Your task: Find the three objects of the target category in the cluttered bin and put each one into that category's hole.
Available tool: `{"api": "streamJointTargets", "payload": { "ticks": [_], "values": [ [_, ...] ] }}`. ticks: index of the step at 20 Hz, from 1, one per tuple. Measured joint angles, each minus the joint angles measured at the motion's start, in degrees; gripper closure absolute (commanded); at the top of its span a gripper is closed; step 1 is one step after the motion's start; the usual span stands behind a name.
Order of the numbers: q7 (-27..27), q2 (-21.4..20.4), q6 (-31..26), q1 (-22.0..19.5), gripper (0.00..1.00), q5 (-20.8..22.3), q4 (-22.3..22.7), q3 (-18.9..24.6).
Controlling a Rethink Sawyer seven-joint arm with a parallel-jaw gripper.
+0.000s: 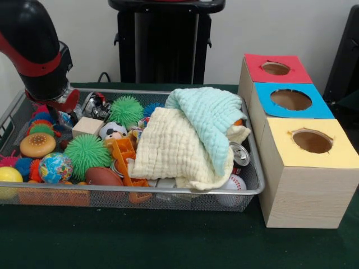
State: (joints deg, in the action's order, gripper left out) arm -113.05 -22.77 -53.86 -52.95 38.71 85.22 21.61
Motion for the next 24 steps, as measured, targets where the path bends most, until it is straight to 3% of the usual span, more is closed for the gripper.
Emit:
{"api": "streamJointTargets", "payload": {
  "ticks": [17,18,24],
  "values": [
    [0.0,0.6,-0.8,0.2,0.0,0.0,-0.5,0.0],
    [0.0,0.6,-1.0,0.3,1.0,0.0,-0.6,0.0],
    [0.0,0.6,-1.7,0.3,1.0,0.0,-0.9,0.1]
  ]
}}
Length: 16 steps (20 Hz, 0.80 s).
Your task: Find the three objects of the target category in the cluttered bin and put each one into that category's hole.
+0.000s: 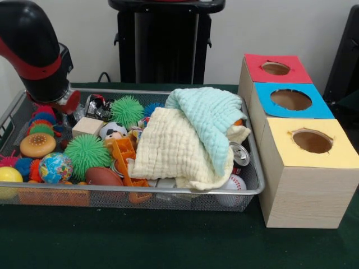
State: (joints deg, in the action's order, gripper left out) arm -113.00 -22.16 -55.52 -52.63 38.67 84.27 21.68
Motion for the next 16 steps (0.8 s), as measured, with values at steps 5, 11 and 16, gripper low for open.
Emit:
{"api": "streamJointTargets", "payload": {
  "ticks": [5,11,16],
  "values": [
    [0.0,-0.3,0.0,0.0,1.0,0.0,0.0,0.0],
    [0.0,-3.8,0.0,-1.6,1.0,-1.6,2.9,0.9],
    [0.0,-9.0,0.0,-3.1,1.0,-3.1,6.6,2.4]
  ]
}}
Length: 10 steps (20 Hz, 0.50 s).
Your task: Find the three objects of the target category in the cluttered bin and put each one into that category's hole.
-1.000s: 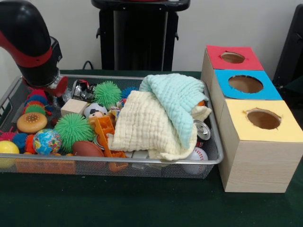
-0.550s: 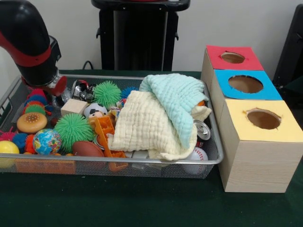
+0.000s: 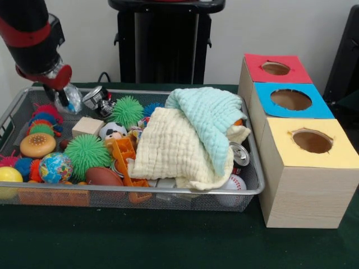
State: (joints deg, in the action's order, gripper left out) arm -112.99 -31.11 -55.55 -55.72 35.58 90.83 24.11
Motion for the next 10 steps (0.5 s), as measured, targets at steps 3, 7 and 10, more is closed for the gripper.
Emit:
{"api": "streamJointTargets", "payload": {
  "ticks": [3,7,10],
  "values": [
    [0.0,-2.5,0.0,-0.5,1.0,-0.6,1.6,0.7],
    [0.0,-6.6,0.9,-1.3,1.0,-1.1,4.1,2.1],
    [0.0,-8.2,2.4,-1.6,1.0,-1.4,5.2,3.1]
  ]
}}
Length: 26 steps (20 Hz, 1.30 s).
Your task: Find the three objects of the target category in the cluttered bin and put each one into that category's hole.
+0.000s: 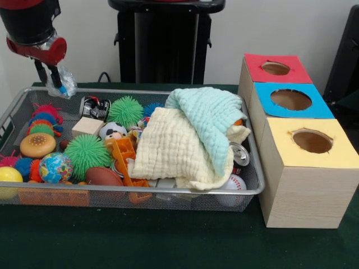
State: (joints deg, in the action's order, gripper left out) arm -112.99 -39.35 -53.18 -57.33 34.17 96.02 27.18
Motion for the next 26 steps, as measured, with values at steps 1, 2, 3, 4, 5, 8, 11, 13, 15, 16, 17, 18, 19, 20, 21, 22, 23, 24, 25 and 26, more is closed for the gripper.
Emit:
{"api": "streamJointTargets", "payload": {
  "ticks": [1,2,3,4,5,8,11,13,15,16,17,18,19,20,21,22,23,24,25,26],
  "values": [
    [0.0,-0.5,0.5,-0.1,1.0,-0.2,0.3,0.3],
    [0.0,-1.0,1.1,-0.2,1.0,-0.7,0.7,0.6],
    [0.0,-1.9,2.2,-0.2,1.0,-1.6,1.3,1.1],
    [0.0,-2.3,2.6,-0.2,1.0,-2.1,1.5,1.3],
    [0.0,-2.8,3.0,-0.1,1.0,-2.7,1.8,1.5],
    [0.0,-4.4,4.2,0.5,1.0,-4.7,2.6,1.9],
    [0.0,-6.1,4.8,1.8,1.0,-6.5,3.2,1.9],
    [0.0,-7.8,4.9,3.9,1.0,-8.3,3.9,2.0],
    [0.0,-8.6,4.9,4.8,1.0,-9.2,4.2,1.9],
    [0.0,-9.6,4.9,6.2,1.0,-10.2,4.7,2.0],
    [0.0,-10.4,5.0,7.2,1.0,-11.0,5.1,2.0],
    [0.0,-10.8,5.1,7.7,1.0,-11.4,5.3,2.0],
    [0.0,-11.5,5.3,9.0,1.0,-12.3,5.8,1.9],
    [0.0,-11.9,5.4,9.6,1.0,-12.7,5.9,1.9],
    [0.0,-12.4,5.8,10.7,1.0,-13.4,6.2,1.7],
    [0.0,-12.9,6.1,11.9,1.0,-14.1,6.5,1.6],
    [0.0,-13.2,6.3,12.6,1.0,-14.4,6.7,1.5],
    [0.0,-13.6,6.8,13.5,1.0,-14.9,7.0,1.3],
    [0.0,-14.2,7.6,15.2,1.0,-15.7,7.4,0.9],
    [0.0,-14.6,8.3,16.4,1.0,-16.3,7.8,0.6]
  ]
}}
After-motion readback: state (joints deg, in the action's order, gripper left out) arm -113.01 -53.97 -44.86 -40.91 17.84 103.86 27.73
